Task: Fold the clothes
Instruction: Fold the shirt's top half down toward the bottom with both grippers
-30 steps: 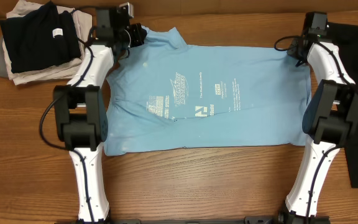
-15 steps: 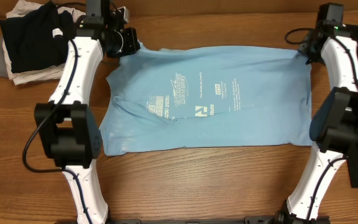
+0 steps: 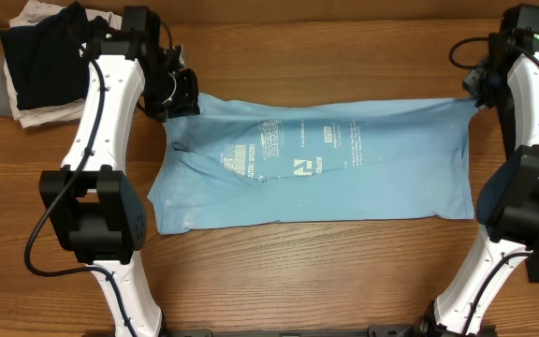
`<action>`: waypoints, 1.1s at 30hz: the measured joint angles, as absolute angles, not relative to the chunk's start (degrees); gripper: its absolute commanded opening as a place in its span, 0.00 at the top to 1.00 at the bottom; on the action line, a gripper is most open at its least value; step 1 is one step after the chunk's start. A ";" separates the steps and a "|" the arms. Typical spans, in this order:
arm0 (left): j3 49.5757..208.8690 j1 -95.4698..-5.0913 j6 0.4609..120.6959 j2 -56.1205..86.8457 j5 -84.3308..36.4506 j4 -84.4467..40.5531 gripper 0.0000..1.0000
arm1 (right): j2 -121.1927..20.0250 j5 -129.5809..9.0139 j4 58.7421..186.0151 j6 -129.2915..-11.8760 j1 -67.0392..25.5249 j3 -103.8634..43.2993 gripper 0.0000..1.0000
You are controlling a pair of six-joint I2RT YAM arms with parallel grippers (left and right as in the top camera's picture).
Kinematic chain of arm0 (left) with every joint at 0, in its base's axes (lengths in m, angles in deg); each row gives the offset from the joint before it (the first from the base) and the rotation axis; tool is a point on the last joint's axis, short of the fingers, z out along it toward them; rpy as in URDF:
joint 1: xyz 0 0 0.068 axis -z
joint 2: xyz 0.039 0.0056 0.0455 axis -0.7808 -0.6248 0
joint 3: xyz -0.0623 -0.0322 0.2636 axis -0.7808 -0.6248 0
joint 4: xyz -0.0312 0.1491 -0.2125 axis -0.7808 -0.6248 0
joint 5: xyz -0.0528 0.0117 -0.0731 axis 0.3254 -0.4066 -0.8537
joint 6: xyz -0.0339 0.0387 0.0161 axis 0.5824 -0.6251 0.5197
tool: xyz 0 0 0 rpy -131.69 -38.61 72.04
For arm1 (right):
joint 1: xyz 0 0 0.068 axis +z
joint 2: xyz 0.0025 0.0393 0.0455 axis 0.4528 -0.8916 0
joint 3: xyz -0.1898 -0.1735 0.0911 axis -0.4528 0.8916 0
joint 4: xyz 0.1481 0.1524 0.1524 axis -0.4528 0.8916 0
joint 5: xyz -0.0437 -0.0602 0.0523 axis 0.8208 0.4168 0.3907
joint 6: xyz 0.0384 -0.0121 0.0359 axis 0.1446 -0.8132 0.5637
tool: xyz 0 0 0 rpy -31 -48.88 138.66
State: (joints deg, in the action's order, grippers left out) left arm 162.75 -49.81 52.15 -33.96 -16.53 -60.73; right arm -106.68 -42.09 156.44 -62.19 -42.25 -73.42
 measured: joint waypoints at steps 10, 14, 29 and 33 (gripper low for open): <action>162.75 -51.65 50.19 -33.85 -15.74 -68.75 0.96 | -106.05 -42.59 169.99 -59.22 -42.25 -73.44 0.96; 162.75 -52.11 49.14 -33.85 -15.57 -71.46 0.96 | -104.84 -42.77 174.21 -58.58 -42.28 -73.44 0.96; 162.53 -52.50 48.11 -33.74 -11.88 -78.59 0.96 | -103.71 -42.83 182.02 -57.40 -42.25 -73.44 0.96; 160.48 -52.59 48.11 -33.32 -11.59 -78.20 0.96 | -103.71 -42.83 183.24 -57.29 -42.25 -73.44 0.96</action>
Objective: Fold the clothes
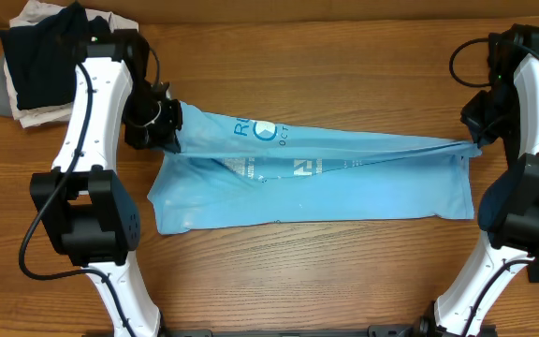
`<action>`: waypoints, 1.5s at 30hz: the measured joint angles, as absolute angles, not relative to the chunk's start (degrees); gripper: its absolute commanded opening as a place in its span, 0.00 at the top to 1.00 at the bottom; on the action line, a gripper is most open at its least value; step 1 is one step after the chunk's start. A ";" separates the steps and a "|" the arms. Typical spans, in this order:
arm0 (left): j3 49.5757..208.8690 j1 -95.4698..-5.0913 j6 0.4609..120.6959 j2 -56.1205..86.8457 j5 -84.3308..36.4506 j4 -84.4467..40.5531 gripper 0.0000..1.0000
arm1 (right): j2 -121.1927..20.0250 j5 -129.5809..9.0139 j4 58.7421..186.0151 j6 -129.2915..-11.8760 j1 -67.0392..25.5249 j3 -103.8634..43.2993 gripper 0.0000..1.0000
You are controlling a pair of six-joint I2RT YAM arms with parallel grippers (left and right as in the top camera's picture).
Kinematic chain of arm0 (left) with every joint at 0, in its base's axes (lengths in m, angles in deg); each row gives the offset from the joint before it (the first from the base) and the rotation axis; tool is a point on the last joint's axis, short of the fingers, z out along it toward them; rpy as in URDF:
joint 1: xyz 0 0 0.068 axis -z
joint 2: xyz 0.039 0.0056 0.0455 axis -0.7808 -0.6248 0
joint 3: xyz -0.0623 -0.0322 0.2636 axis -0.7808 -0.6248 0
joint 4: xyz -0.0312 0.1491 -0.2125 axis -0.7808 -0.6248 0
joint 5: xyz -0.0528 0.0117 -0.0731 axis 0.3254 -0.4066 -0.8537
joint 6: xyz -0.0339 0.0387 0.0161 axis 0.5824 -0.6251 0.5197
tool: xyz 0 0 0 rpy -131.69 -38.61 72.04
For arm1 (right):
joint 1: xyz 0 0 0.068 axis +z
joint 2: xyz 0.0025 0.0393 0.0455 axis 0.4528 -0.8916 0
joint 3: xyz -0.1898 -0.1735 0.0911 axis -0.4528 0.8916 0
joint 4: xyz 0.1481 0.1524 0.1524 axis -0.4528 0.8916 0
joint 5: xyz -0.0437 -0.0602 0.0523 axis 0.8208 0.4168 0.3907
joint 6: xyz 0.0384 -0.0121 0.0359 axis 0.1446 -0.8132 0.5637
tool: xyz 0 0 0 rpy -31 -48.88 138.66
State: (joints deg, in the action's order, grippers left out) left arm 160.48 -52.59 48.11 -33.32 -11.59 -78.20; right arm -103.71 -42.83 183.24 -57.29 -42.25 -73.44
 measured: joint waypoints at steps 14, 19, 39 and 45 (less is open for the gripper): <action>150.90 -52.61 48.15 -33.21 -10.59 -75.64 0.96 | -103.29 -40.27 186.63 -56.60 -42.25 -71.14 0.96; 149.64 -52.87 48.35 -33.21 -8.40 -75.03 0.96 | -103.29 -39.53 185.60 -56.40 -42.58 -67.78 0.96; 146.07 -54.31 48.63 -33.21 -8.64 -72.88 0.43 | -103.27 -38.46 180.83 -56.33 -44.57 -63.73 0.00; 146.10 -54.34 48.70 -33.21 -8.95 -72.12 0.30 | -103.27 -38.79 176.29 -59.72 -45.99 -63.69 0.00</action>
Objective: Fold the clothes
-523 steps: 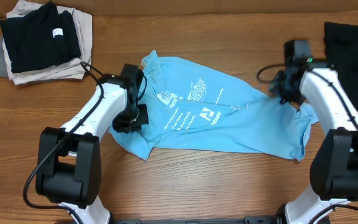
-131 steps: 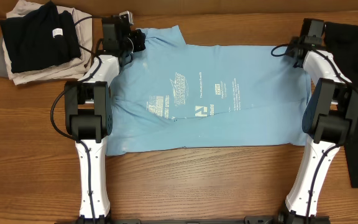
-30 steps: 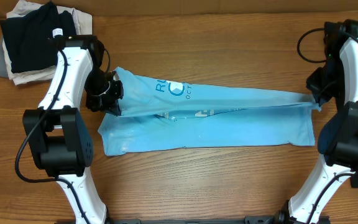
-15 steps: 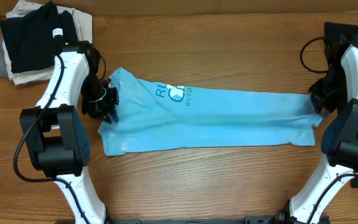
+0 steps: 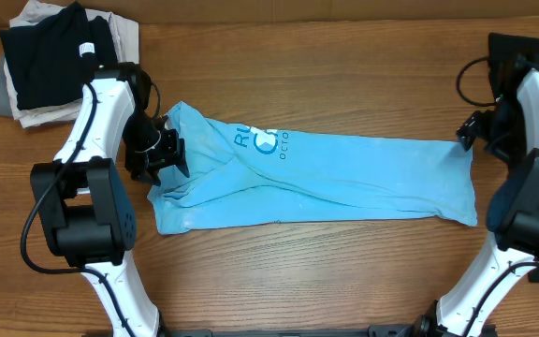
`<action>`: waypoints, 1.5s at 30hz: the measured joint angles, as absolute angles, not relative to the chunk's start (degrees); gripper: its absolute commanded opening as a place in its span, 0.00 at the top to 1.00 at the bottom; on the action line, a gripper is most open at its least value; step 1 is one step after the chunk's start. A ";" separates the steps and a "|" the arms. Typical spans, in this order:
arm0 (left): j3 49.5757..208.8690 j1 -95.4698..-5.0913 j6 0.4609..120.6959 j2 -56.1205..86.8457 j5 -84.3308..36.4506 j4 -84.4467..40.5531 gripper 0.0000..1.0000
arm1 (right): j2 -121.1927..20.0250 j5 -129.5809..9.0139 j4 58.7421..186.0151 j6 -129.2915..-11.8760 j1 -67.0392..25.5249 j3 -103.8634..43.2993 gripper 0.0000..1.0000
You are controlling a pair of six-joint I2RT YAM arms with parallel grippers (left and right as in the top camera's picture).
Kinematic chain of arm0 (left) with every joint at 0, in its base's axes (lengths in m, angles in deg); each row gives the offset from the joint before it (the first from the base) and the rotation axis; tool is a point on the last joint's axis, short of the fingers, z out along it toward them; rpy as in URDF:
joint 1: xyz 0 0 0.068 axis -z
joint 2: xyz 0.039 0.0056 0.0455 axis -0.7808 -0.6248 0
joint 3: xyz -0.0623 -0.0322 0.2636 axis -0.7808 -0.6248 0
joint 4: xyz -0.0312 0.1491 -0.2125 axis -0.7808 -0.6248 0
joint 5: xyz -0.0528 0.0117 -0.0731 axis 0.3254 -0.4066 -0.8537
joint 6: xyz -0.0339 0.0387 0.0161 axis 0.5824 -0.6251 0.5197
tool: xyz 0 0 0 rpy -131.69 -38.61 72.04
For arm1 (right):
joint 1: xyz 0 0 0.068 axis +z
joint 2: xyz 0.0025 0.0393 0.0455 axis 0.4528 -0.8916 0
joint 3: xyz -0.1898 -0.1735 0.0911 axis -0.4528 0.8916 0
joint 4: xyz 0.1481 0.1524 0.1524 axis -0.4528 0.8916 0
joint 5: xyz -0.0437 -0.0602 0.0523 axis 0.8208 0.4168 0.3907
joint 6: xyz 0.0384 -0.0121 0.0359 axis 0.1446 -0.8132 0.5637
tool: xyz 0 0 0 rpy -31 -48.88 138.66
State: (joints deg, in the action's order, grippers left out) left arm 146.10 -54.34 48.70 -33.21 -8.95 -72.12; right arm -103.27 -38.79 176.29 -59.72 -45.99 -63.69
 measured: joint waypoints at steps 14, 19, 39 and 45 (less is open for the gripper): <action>146.10 -54.31 48.55 -33.21 -9.36 -69.28 0.00 | -102.94 -65.85 168.51 -87.17 -61.57 -60.17 0.00; 146.10 -54.31 48.57 -33.21 -9.36 -68.86 0.00 | -102.90 -68.67 164.51 -90.12 -61.38 -54.34 0.00; 146.10 -54.31 48.55 -33.21 -9.36 -67.42 0.00 | -102.40 -73.67 159.66 -89.99 -52.15 -41.86 0.65; 146.10 -54.31 48.55 -33.21 -9.36 -67.40 0.00 | -102.40 -70.94 159.07 -86.71 -51.02 -41.70 0.96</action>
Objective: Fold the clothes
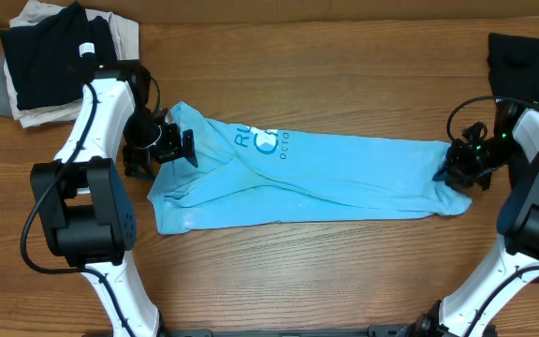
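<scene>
A light blue T-shirt (335,183) lies folded into a long band across the middle of the table, printed lettering showing near its left end. My left gripper (183,148) sits low at the shirt's upper left corner, its fingers spread apart over the cloth. At the opposite end, my right gripper (452,174) rests low on the middle of the shirt's right edge. The wrist hides its jaws, so their state is unclear. The cloth bunches slightly under it.
A pile of folded clothes, dark on top (50,61), lies at the back left corner. Another dark garment (527,56) lies at the back right. Both arm bases stand at the table's front edge.
My right gripper has moved from the shirt's far right corner forward onto the middle of its right edge. The left gripper shifted slightly right and its fingers now stand apart. The shirt's right end drew in a little.
Both grippers held the far edge of the spread blue shirt at its two corners. Then the edge was lifted and carried forward. Then it lay folded over as a long band. Now the left fingers are apart and the right gripper rests on the right end.
</scene>
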`<action>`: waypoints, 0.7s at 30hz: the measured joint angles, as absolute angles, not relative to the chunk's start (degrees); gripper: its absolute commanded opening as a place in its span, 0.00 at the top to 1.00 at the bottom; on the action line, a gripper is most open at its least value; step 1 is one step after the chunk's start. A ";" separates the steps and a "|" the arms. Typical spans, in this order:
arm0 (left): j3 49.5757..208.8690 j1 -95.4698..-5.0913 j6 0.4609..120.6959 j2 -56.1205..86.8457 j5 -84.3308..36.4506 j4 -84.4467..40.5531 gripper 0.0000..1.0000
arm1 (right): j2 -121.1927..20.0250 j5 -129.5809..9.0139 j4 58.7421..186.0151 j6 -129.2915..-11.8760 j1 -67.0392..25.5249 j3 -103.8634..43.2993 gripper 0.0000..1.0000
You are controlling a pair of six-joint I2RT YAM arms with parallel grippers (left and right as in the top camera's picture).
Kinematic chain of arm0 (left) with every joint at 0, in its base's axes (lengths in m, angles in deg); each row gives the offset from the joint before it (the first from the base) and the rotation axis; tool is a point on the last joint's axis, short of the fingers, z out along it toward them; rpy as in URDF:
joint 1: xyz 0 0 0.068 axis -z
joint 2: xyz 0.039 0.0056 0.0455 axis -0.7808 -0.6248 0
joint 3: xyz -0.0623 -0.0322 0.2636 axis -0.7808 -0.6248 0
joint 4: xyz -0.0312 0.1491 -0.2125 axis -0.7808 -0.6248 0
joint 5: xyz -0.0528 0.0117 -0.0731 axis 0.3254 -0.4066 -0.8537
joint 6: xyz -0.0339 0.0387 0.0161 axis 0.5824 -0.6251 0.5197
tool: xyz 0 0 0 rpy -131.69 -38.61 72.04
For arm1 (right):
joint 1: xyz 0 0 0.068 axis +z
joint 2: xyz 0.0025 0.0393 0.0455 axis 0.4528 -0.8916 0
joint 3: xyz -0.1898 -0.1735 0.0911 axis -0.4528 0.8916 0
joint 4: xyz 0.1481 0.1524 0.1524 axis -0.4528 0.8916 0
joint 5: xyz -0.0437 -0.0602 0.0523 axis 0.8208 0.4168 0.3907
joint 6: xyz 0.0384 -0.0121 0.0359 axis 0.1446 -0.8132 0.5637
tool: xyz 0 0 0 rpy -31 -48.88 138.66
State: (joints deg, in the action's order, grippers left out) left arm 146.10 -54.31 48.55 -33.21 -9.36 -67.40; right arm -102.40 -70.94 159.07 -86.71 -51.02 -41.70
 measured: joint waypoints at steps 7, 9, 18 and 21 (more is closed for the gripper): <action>146.10 -54.31 48.55 -33.21 -9.36 -67.57 0.00 | -102.40 -65.12 166.32 -80.75 -51.32 -49.53 0.96; 146.10 -54.31 48.55 -33.21 -9.36 -67.59 0.00 | -102.33 -64.29 167.66 -79.98 -51.19 -52.54 0.96; 146.10 -54.31 48.55 -33.21 -9.36 -68.51 0.00 | -98.99 -62.26 172.05 -78.02 -44.83 -55.30 0.96; 146.10 -54.31 48.55 -33.21 -9.36 -68.53 0.00 | -98.72 -62.35 172.77 -77.56 -41.42 -55.38 0.96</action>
